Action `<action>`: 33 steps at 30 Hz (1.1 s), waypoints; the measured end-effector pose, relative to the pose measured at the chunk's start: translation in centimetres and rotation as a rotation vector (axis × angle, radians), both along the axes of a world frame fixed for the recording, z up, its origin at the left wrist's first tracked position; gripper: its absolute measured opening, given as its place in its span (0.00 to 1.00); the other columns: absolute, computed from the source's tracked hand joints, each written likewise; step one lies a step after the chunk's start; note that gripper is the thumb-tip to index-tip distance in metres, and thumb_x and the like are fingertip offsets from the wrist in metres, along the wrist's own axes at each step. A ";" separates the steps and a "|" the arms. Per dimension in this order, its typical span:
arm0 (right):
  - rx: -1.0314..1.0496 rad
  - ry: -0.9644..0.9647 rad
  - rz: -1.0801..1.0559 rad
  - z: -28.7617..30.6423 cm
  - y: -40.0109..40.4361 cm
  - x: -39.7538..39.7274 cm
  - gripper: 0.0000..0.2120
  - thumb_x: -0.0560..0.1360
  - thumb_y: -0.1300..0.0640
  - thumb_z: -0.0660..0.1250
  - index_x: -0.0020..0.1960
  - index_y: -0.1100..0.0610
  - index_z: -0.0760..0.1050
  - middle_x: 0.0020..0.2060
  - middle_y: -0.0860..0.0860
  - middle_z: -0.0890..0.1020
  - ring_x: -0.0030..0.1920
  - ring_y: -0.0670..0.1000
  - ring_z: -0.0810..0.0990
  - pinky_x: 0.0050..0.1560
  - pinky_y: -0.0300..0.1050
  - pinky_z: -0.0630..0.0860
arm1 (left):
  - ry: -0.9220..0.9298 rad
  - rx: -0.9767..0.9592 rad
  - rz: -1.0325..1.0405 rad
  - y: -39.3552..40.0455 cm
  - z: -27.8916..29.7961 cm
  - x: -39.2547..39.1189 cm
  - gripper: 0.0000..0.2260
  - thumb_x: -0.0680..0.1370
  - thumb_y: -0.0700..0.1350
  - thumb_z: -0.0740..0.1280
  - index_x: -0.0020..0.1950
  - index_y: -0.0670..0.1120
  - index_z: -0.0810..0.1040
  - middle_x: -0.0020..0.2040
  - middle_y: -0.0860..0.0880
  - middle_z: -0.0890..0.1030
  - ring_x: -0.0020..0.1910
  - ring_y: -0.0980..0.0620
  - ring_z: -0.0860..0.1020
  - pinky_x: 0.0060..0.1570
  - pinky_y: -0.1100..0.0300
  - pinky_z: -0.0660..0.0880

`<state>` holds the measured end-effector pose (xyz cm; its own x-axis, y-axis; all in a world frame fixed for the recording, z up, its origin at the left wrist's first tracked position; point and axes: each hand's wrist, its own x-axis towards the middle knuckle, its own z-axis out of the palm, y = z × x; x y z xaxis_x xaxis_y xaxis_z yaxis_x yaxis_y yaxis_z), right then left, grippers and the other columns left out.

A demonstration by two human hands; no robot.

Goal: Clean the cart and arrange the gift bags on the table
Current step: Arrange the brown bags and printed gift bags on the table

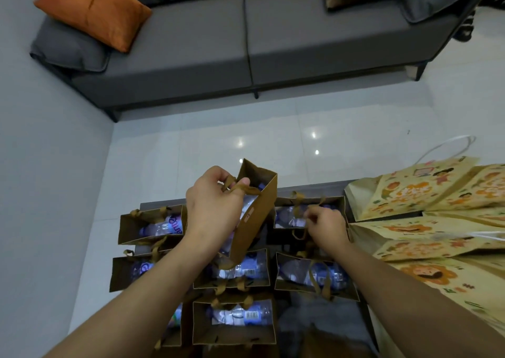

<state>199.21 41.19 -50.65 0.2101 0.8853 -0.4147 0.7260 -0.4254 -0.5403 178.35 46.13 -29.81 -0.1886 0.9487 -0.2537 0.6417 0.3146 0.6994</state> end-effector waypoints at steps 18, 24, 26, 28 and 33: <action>-0.135 -0.449 0.308 -0.9 3.3 2.0 0.17 0.78 0.64 0.62 0.66 0.58 0.68 0.54 0.57 0.82 0.54 0.59 0.82 0.46 0.51 0.76 | -0.085 0.067 0.048 -3.5 -0.3 0.0 0.10 0.77 0.50 0.74 0.42 0.48 0.76 0.35 0.47 0.81 0.38 0.48 0.81 0.41 0.43 0.82; 0.009 -0.380 0.171 -0.7 3.1 2.7 0.08 0.79 0.60 0.62 0.57 0.58 0.76 0.48 0.58 0.84 0.49 0.60 0.82 0.43 0.48 0.74 | -0.077 0.068 0.057 -4.1 -0.3 0.5 0.10 0.77 0.50 0.74 0.42 0.48 0.76 0.34 0.48 0.80 0.37 0.50 0.80 0.39 0.49 0.80; 0.098 -0.306 0.084 -0.3 2.6 2.6 0.11 0.82 0.53 0.61 0.56 0.58 0.79 0.46 0.58 0.84 0.47 0.61 0.82 0.42 0.48 0.73 | -0.067 0.073 0.054 -4.2 0.1 0.5 0.10 0.77 0.50 0.73 0.42 0.48 0.76 0.36 0.47 0.80 0.38 0.50 0.79 0.40 0.47 0.80; 0.202 -0.205 -0.028 0.7 2.1 2.2 0.14 0.82 0.49 0.62 0.52 0.58 0.81 0.45 0.57 0.82 0.45 0.59 0.80 0.43 0.48 0.71 | -0.074 0.079 0.072 -4.3 0.5 0.4 0.10 0.77 0.50 0.73 0.42 0.48 0.76 0.37 0.46 0.81 0.39 0.49 0.80 0.41 0.43 0.81; 0.275 0.085 -0.203 4.6 1.5 0.7 0.14 0.80 0.51 0.68 0.41 0.58 0.79 0.37 0.50 0.77 0.42 0.53 0.77 0.41 0.45 0.69 | -0.095 0.104 0.088 -5.2 2.1 0.0 0.10 0.77 0.51 0.73 0.42 0.49 0.76 0.38 0.47 0.82 0.42 0.46 0.82 0.41 0.42 0.81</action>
